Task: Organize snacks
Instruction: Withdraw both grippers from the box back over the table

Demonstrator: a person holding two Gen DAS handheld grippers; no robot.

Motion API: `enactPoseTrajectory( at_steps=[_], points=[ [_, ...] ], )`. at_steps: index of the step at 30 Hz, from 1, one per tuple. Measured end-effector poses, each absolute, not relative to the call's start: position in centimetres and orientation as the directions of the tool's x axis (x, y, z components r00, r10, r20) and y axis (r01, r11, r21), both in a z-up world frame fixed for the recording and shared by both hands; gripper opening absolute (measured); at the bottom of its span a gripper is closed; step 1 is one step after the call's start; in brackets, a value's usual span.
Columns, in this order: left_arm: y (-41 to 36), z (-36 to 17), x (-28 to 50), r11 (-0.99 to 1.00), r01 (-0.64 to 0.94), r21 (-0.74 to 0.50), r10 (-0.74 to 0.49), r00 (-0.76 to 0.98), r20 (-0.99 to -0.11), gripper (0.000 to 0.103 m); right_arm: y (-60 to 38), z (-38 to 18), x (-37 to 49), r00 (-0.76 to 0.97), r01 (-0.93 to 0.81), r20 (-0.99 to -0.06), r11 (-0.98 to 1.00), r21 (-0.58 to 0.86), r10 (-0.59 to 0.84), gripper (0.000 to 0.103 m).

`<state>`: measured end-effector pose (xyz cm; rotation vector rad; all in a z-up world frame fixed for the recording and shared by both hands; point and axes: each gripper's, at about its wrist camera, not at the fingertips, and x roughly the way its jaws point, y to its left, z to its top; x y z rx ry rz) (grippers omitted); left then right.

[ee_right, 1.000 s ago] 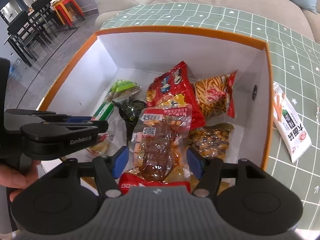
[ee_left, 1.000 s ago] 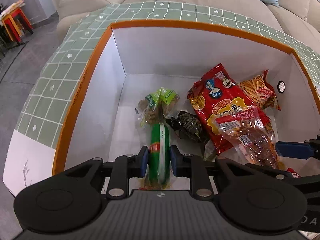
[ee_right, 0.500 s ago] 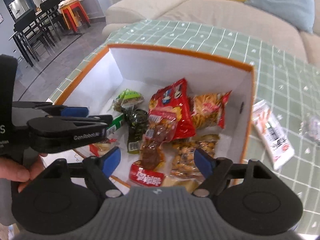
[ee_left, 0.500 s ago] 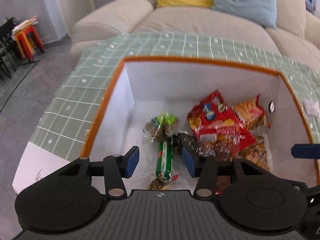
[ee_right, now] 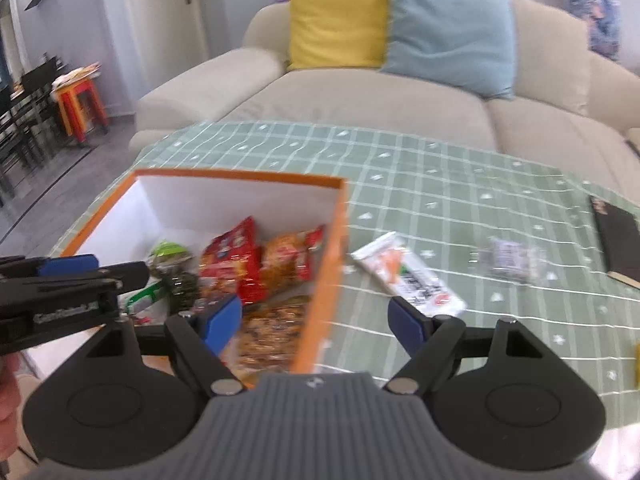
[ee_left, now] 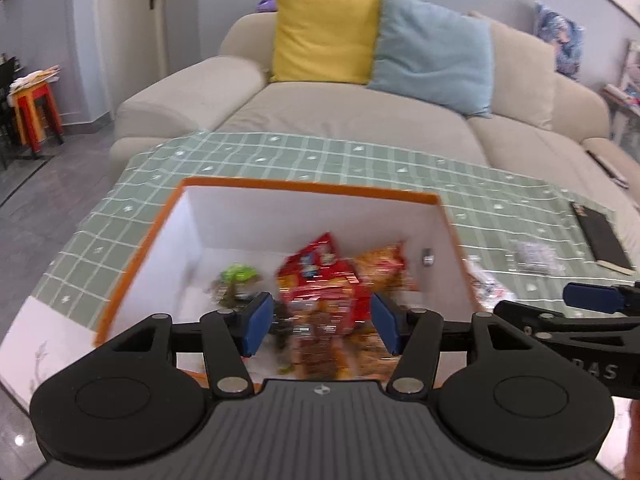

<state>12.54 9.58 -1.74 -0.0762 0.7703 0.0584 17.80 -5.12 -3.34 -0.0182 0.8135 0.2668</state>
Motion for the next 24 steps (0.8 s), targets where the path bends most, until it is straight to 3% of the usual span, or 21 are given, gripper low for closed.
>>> enactPoseTrajectory(
  at_steps=[11, 24],
  points=[
    [2.5, -0.9, 12.0, 0.992, 0.078, -0.095, -0.122, 0.719, -0.684, 0.066, -12.9, -4.5, 15.1, 0.707, -0.123, -0.697, 0.991, 0.045, 0.120, 0.078],
    [-6.2, -3.6, 13.3, 0.968, 0.213, -0.136, -0.243, 0.639, -0.730, 0.068, -20.2, -8.8, 14.0, 0.658, -0.038, -0.752, 0.999, 0.016, 0.037, 0.077]
  ],
)
